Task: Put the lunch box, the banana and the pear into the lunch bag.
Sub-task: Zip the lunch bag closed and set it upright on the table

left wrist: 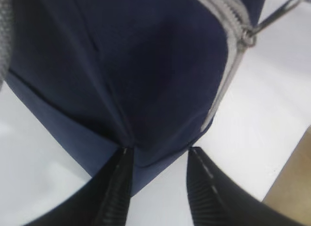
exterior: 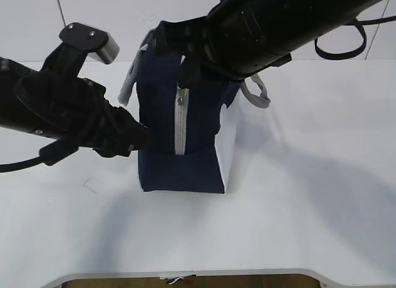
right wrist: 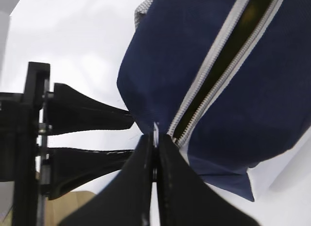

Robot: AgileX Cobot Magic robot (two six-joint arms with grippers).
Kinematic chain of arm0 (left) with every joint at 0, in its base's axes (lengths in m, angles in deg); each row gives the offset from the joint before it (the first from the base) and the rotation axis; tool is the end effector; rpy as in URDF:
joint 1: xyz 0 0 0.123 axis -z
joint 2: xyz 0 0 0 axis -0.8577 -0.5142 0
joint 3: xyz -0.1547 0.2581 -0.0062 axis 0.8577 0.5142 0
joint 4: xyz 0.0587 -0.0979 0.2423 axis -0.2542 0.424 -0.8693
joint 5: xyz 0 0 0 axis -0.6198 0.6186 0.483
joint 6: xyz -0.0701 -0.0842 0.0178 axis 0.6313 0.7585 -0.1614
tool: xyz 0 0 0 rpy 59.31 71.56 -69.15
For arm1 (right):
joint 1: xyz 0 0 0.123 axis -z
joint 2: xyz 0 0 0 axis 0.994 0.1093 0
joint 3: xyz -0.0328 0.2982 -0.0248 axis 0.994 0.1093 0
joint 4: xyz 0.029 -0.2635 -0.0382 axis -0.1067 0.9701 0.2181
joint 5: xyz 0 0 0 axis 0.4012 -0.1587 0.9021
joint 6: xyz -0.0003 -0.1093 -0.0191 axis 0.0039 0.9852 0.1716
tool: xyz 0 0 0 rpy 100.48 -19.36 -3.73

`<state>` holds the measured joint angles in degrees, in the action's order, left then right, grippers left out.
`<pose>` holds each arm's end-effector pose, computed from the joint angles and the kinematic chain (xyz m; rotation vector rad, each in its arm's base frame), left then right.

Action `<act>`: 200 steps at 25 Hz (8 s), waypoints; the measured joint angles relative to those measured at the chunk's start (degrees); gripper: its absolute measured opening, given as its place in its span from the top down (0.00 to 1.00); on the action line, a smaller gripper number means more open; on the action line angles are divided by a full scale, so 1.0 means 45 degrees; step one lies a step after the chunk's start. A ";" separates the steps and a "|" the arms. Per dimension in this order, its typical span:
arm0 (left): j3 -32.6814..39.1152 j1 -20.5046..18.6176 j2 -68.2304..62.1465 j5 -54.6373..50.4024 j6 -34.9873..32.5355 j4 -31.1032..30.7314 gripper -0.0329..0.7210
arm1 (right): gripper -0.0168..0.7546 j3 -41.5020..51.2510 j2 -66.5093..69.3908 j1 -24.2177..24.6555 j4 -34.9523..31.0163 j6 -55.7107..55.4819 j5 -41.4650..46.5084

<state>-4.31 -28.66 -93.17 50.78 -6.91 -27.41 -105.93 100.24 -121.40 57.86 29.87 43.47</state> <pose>0.2713 -0.1957 0.2422 0.8347 2.1928 -0.5642 0.2916 0.2393 0.3354 -0.3940 2.3717 0.6193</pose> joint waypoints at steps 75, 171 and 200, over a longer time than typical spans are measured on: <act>-0.0528 0.0000 0.0934 -0.2183 -0.0009 -0.3281 0.95 | 0.96 -0.1782 0.0685 0.0905 0.2681 0.0039 -0.0522; -0.8791 0.0000 -0.3305 -0.7473 0.7737 -0.7901 0.96 | 0.96 -0.4265 0.3811 0.3253 0.0273 0.1420 0.0201; -0.9082 0.0000 -0.2431 -0.9550 0.7043 -0.8768 0.96 | 0.96 -0.4390 0.6452 0.3253 0.0548 0.1420 -0.0237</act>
<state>-45.17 -28.66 -104.11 7.80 24.78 -66.87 -125.68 129.28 -106.76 60.32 36.26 42.41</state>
